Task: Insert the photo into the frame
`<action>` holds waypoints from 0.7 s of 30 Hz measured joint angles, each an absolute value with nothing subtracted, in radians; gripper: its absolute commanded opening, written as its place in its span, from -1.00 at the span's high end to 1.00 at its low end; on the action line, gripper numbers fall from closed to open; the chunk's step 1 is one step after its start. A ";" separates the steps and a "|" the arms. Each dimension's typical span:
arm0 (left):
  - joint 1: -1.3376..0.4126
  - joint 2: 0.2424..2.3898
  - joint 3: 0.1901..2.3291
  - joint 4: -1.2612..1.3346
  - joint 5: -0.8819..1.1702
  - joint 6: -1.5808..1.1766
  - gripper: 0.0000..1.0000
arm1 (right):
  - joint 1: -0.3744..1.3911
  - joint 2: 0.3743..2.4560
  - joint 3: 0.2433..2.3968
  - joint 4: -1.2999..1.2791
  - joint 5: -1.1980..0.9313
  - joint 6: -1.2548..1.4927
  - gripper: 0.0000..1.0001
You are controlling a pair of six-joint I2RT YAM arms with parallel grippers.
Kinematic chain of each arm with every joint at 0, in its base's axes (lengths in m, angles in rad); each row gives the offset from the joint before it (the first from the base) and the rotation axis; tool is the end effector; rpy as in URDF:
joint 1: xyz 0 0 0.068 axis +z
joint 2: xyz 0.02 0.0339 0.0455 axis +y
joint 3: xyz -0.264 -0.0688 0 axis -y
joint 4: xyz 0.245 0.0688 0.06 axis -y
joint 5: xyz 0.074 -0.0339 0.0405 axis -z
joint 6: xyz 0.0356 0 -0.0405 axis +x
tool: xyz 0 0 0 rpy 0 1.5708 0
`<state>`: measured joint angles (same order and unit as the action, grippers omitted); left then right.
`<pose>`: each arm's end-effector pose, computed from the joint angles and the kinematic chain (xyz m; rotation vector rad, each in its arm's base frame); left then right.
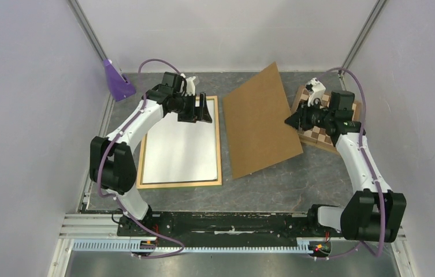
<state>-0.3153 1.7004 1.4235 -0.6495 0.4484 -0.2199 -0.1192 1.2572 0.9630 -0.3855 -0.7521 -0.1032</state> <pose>0.3469 -0.1294 0.2812 0.3128 2.5164 -0.7792 0.2692 -0.0077 0.2881 -0.3772 2.0923 0.7091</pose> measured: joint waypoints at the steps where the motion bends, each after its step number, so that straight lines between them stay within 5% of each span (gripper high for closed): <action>1: -0.322 1.708 1.435 -0.648 0.448 -0.239 -0.68 | -0.086 1.247 0.990 -0.392 -0.716 -0.099 1.00; 12: -0.383 1.729 1.651 -0.649 0.473 -0.462 -0.69 | 0.194 1.269 1.307 -0.475 -0.436 -0.102 1.00; 21: -0.397 1.730 1.678 -0.570 0.531 -0.697 -0.69 | 0.361 1.273 1.316 -0.458 -0.300 -0.125 1.00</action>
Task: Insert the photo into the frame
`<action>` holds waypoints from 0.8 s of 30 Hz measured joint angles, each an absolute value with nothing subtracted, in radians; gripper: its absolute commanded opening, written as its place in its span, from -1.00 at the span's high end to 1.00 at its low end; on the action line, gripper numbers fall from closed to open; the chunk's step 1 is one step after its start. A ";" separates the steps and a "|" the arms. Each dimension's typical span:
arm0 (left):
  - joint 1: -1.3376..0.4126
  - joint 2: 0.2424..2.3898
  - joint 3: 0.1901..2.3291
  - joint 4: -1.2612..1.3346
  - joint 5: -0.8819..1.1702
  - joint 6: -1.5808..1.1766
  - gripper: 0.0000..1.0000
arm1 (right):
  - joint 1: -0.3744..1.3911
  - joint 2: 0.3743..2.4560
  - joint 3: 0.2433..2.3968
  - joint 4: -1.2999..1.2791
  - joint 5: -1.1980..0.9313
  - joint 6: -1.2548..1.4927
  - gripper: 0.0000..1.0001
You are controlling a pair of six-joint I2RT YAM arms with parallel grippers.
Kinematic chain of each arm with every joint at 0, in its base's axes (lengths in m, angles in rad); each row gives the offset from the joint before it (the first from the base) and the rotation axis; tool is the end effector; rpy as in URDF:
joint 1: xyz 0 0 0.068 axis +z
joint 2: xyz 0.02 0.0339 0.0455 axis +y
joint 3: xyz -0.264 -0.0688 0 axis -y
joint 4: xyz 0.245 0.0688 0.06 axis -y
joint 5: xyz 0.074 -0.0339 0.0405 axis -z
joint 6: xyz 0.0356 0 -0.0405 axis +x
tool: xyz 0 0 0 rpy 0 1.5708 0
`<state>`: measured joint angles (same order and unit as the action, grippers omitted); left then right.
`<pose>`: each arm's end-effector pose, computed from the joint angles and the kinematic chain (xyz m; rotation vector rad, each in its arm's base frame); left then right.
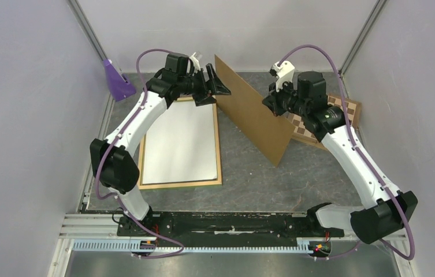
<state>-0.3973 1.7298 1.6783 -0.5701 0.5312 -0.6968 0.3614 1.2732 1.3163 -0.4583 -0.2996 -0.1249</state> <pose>0.3570 -0.1693 0.3605 -0.0256 2.3532 -1.1643 0.2616 0.1101 0.3928 -0.6674 1.8791 0.4501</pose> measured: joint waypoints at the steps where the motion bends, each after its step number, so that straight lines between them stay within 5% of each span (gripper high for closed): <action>1: -0.400 1.730 1.678 -0.559 0.532 -0.720 -0.69 | 0.364 1.271 1.311 -0.452 -0.292 -0.125 1.00; 24: -0.462 1.757 1.826 -0.579 0.480 -1.003 -0.62 | 0.581 1.232 1.226 -0.344 -0.127 -0.120 1.00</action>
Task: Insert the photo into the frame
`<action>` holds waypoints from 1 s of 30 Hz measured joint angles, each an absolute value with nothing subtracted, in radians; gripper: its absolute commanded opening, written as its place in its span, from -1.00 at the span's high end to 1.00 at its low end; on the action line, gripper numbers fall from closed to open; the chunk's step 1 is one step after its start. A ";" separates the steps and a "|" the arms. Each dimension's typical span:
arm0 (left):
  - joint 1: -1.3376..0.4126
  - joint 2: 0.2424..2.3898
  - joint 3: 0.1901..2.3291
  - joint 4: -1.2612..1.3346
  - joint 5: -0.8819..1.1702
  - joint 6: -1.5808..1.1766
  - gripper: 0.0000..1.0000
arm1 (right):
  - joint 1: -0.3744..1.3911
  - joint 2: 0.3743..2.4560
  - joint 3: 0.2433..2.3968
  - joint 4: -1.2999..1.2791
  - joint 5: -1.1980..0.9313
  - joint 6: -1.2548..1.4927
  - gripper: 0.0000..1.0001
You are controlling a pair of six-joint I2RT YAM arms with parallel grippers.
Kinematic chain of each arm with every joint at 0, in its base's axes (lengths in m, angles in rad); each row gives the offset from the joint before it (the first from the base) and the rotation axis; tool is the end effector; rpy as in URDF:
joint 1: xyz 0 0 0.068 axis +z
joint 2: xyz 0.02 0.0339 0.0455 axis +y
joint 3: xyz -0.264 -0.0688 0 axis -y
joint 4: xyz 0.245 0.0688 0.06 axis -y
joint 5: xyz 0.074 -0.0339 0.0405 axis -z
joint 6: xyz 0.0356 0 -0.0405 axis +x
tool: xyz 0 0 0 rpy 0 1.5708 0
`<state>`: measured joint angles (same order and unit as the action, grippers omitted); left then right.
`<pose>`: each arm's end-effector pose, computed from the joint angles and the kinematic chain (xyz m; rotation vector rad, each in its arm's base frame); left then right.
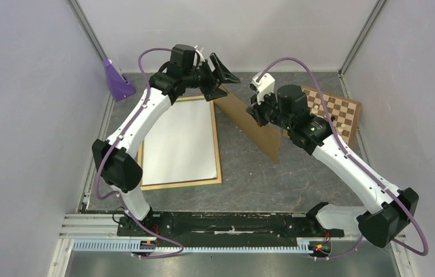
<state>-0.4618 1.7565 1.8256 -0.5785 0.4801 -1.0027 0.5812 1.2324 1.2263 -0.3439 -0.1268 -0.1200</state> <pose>0.3518 -0.1935 0.3982 -0.2969 2.3112 -1.3248 0.2319 0.1577 0.3835 -0.7471 1.7922 0.4300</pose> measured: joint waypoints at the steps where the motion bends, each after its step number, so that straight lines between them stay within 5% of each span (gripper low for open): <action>1: -0.464 1.758 1.824 -0.578 0.480 -1.007 -0.60 | 0.592 1.233 1.224 -0.340 -0.119 -0.120 1.00; 30: -0.467 1.759 1.642 -0.582 0.477 -1.025 0.00 | 0.743 1.284 1.220 -0.303 0.027 -0.117 1.00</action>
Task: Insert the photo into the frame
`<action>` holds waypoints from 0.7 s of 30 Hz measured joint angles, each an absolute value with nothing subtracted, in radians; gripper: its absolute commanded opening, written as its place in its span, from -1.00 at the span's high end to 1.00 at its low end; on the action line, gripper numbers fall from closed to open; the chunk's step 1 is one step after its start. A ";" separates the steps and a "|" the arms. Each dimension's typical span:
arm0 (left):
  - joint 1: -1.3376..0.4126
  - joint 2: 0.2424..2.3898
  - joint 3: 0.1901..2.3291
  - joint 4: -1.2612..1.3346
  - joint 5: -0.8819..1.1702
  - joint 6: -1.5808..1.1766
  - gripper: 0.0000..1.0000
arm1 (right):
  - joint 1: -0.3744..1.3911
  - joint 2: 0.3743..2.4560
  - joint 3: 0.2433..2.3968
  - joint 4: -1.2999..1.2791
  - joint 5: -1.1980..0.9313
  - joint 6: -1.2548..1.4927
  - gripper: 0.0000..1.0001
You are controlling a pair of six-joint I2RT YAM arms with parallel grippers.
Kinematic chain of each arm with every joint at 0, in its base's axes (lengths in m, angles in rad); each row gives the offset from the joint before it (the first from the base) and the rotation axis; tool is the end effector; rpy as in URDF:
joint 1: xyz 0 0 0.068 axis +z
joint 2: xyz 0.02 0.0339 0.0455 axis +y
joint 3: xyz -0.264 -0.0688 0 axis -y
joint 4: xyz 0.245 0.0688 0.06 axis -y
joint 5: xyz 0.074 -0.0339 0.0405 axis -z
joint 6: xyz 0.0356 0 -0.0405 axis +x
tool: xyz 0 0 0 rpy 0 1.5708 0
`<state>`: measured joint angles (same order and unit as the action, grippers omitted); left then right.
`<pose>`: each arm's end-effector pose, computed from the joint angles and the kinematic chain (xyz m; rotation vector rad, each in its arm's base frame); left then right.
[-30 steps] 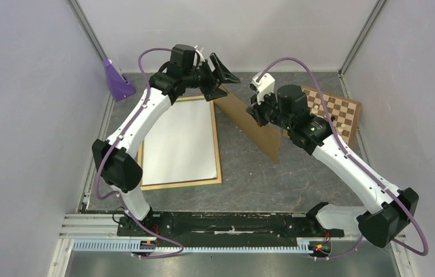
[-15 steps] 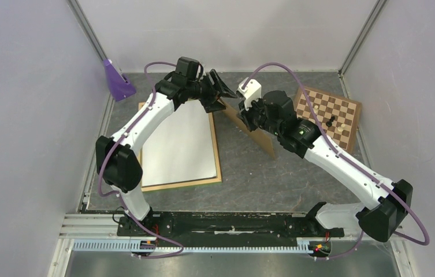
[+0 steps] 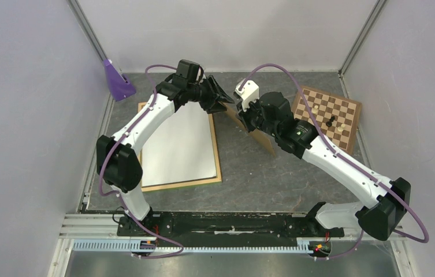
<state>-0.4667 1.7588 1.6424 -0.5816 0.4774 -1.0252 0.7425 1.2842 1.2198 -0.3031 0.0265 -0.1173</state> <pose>0.3504 -0.1948 0.3361 -0.4199 2.5024 -1.2486 0.2187 0.1994 0.3715 -0.7998 1.7872 0.3887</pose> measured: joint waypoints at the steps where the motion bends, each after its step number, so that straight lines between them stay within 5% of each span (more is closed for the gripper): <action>1: -0.466 1.759 1.642 -0.583 0.477 -1.025 0.01 | 0.743 1.285 1.220 -0.303 0.027 -0.118 1.00; 21: -0.467 1.757 1.642 -0.600 0.506 -1.026 0.81 | 0.749 1.297 1.220 -0.328 -0.043 -0.092 0.01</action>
